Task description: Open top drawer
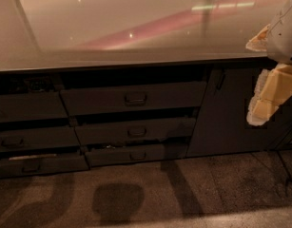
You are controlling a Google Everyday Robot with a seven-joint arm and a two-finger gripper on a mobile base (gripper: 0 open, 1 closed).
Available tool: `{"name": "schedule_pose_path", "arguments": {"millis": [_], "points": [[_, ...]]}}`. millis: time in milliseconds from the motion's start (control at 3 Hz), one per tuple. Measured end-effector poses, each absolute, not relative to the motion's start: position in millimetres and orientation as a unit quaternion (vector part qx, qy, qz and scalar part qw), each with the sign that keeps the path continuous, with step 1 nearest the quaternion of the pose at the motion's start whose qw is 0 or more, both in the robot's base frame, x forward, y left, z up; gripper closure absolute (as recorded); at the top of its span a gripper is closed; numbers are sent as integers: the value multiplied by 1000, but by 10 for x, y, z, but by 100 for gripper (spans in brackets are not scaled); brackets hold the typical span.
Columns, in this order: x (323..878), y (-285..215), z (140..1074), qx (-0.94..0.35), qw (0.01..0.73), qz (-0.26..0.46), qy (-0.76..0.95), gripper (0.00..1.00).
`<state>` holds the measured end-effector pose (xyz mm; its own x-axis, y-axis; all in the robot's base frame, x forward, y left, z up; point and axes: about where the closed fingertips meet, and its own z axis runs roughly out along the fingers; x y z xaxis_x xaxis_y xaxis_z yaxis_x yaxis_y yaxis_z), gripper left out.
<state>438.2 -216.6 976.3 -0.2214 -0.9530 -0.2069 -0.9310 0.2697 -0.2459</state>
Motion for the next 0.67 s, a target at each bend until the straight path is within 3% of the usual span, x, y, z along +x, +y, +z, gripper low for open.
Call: {"name": "schedule_pose_path", "arguments": {"millis": [667], "points": [[4440,-2185,9804,-594,174,-72,782,0]]}}
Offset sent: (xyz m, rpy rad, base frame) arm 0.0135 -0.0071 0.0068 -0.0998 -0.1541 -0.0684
